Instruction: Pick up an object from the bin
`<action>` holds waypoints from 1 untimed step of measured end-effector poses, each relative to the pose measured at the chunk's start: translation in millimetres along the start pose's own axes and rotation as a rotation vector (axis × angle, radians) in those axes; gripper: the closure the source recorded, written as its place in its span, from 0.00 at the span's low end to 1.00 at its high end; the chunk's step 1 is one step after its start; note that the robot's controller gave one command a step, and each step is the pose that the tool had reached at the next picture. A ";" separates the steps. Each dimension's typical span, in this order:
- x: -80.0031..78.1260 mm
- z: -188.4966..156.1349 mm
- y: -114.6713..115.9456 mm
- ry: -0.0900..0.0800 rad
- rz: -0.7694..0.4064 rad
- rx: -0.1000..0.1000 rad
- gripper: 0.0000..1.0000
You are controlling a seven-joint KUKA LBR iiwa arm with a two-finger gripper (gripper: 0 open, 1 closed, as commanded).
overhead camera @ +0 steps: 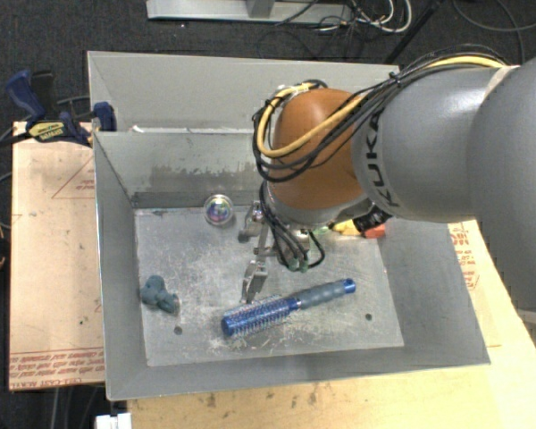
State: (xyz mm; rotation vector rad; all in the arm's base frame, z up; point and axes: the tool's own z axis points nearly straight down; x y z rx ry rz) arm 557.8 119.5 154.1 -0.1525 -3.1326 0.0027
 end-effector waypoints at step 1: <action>45.3 77.1 -31.9 -0.009 -0.113 -0.004 0.00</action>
Offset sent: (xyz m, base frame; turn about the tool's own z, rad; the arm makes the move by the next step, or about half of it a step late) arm -0.0486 -0.0275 -0.0753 -0.1153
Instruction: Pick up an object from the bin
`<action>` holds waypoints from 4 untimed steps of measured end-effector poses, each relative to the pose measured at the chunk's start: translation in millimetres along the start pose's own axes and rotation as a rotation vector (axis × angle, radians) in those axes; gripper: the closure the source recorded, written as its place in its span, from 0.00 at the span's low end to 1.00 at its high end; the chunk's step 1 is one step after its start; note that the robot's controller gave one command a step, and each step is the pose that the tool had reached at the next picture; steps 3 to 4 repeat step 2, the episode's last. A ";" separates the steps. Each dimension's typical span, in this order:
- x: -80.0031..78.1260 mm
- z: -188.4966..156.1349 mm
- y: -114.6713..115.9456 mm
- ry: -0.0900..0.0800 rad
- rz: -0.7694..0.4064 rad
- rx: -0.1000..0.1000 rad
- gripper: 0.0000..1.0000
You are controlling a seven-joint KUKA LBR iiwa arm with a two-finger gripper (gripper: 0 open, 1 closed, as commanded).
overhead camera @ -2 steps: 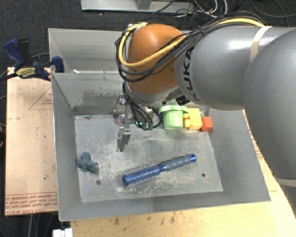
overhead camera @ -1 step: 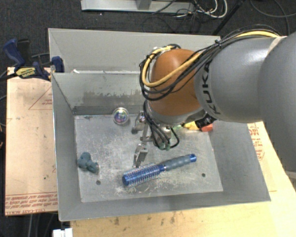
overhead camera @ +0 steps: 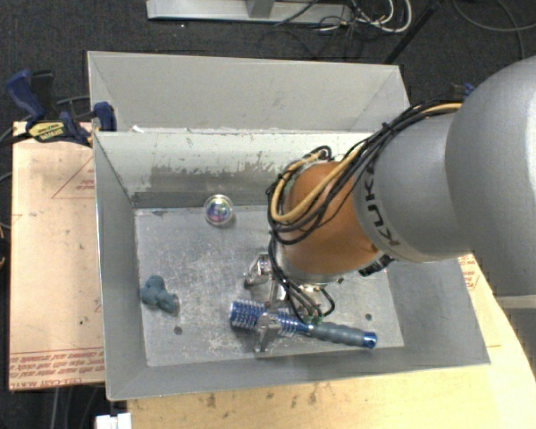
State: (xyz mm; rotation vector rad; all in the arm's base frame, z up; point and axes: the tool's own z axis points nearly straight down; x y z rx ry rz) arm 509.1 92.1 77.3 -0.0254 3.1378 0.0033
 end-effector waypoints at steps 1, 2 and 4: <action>-2.4 -3.5 1.0 -0.003 0.000 -0.001 1.00; 10.9 -136.0 -3.6 -0.003 -0.055 0.001 1.00; 10.9 -136.0 -3.6 -0.003 -0.055 0.001 1.00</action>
Offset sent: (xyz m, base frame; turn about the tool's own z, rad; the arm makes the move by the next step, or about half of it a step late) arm 0.0000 0.0000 0.0000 0.0000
